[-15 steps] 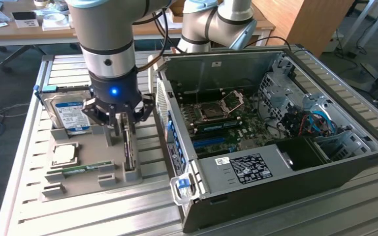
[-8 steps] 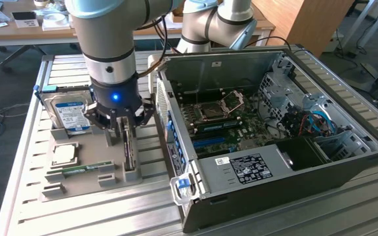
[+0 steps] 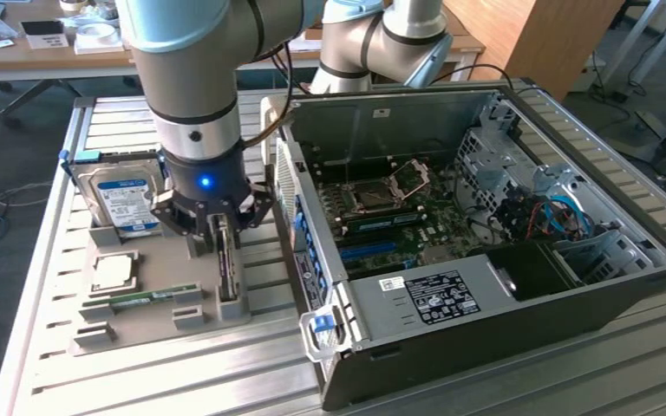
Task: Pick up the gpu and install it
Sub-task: 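Pick up the gpu and move the gpu toward the slot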
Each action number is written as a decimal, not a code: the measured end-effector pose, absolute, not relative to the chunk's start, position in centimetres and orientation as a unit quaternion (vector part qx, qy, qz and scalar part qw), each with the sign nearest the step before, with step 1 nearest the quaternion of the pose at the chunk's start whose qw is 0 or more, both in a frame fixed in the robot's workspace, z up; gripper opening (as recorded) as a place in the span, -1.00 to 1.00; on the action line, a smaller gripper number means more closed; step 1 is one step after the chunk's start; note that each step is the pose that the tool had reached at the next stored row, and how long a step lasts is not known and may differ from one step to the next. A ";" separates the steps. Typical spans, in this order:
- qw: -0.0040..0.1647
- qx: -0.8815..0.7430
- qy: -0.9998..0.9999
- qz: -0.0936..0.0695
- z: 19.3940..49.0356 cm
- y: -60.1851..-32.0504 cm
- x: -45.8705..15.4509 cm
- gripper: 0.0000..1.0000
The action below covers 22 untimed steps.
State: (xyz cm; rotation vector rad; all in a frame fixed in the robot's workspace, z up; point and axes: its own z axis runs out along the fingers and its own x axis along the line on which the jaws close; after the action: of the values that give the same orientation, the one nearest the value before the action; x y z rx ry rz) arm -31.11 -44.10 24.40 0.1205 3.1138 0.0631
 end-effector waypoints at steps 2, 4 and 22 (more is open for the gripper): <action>0.012 0.039 0.999 0.020 24.1 -44.1 -31.1 -0.17; 0.012 0.039 0.999 0.020 23.8 -44.1 -31.1 -0.17; 0.012 0.039 0.999 0.020 23.1 -44.1 -31.2 -0.17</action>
State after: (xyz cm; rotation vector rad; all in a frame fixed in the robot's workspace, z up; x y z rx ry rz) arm -31.24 -44.07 23.14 0.1218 3.1137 0.0628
